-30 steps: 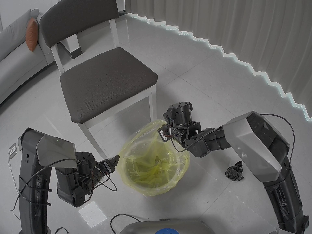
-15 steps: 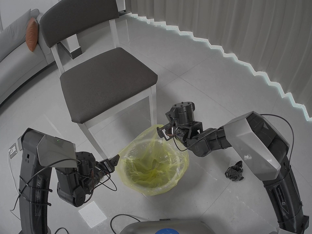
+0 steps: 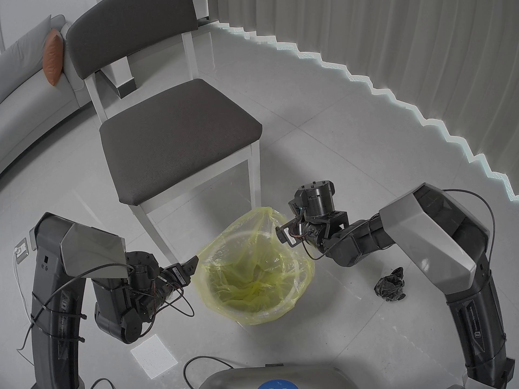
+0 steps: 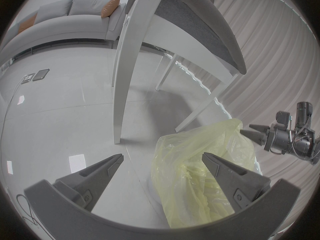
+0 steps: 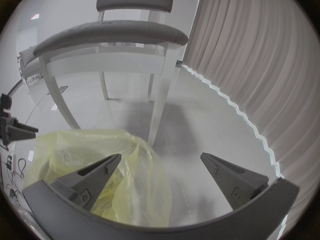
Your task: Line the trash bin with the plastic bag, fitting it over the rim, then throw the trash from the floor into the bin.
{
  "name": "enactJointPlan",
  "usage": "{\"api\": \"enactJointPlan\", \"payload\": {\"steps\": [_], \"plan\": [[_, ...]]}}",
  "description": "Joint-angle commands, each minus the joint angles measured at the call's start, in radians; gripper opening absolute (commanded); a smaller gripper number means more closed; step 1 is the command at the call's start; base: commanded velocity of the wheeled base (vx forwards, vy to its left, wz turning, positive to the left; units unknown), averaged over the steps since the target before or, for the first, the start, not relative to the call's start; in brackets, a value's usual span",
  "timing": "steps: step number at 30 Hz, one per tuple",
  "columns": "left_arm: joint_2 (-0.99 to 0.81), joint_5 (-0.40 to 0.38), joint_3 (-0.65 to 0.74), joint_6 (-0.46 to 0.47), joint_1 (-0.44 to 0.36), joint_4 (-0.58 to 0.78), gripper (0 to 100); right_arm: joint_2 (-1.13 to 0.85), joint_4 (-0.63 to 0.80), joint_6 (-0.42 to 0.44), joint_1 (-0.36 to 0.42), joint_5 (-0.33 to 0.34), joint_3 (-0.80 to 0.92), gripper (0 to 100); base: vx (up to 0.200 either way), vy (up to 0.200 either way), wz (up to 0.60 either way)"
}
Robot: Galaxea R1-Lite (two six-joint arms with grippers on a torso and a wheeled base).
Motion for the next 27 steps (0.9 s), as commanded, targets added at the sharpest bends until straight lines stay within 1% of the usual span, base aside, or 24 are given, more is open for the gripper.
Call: {"api": "enactJointPlan", "payload": {"steps": [1,3,6,8,10,12,13,14,15,16,17,19,20,21,22,23,24,25,27], "plan": [[-0.033,0.006,0.009,0.001,-0.008,-0.018,100,-0.09,0.014,0.008,-0.006,0.009,0.069,100,0.0,0.0,0.0],[-0.052,0.006,0.019,0.001,-0.014,-0.018,100,-0.126,0.051,0.031,-0.005,0.014,0.094,100,0.0,0.0,0.0],[-0.098,0.009,0.036,0.022,-0.039,-0.017,100,-0.183,0.167,0.114,0.002,0.042,0.106,100,0.0,0.0,0.0],[-0.162,0.011,0.075,0.079,-0.057,-0.017,100,-0.215,0.256,0.171,0.003,0.079,0.095,100,0.0,0.0,0.0],[-0.207,0.0,0.086,0.126,-0.066,-0.015,100,-0.238,0.315,0.189,0.003,0.095,0.086,100,0.0,0.0,0.0],[-0.222,-0.012,0.065,0.168,-0.074,-0.012,100,-0.252,0.367,0.2,0.003,0.111,0.066,100,0.0,0.0,0.0],[-0.213,-0.032,0.017,0.226,-0.071,0.012,100,-0.271,0.408,0.223,0.009,0.135,0.06,100,0.0,0.0,0.0],[-0.207,-0.035,0.003,0.249,-0.069,0.031,100,-0.277,0.422,0.237,0.014,0.151,0.057,100,0.0,0.0,0.0],[-0.202,-0.037,-0.024,0.291,-0.066,0.072,100,-0.292,0.464,0.267,0.023,0.194,0.049,100,0.0,0.0,0.0],[-0.202,-0.038,-0.041,0.307,-0.065,0.095,100,-0.306,0.497,0.289,0.031,0.23,0.043,100,0.0,0.0,0.0],[-0.211,-0.04,-0.079,0.318,-0.066,0.137,100,-0.338,0.592,0.33,0.038,0.321,0.023,100,0.0,0.0,0.0],[-0.228,-0.04,-0.126,0.326,-0.071,0.187,100,-0.358,0.698,0.367,0.04,0.407,-0.012,100,0.0,0.0,0.0],[-0.24,-0.038,-0.153,0.326,-0.075,0.223,100,-0.358,0.744,0.375,0.041,0.436,-0.031,100,0.0,0.0,0.0],[-0.256,-0.038,-0.184,0.326,-0.078,0.267,100,-0.357,0.772,0.373,0.043,0.433,-0.043,100,0.0,0.0,0.0],[-0.286,-0.04,-0.231,0.326,-0.086,0.342,100,-0.35,0.775,0.369,0.041,0.402,-0.058,100,0.0,0.0,0.0],[-0.3,-0.04,-0.251,0.324,-0.091,0.381,100,-0.34,0.769,0.363,0.04,0.373,-0.061,100,0.0,0.0,0.0],[-0.331,-0.04,-0.305,0.321,-0.101,0.459,100,-0.312,0.744,0.347,0.035,0.318,-0.066,100,0.0,0.0,0.0],[-0.349,-0.04,-0.348,0.318,-0.108,0.52,100,-0.294,0.715,0.324,0.034,0.283,-0.067,100,0.0,0.0,0.0],[-0.369,-0.04,-0.412,0.318,-0.111,0.611,100,-0.269,0.663,0.283,0.028,0.237,-0.064,100,0.0,0.0,0.0]]}}
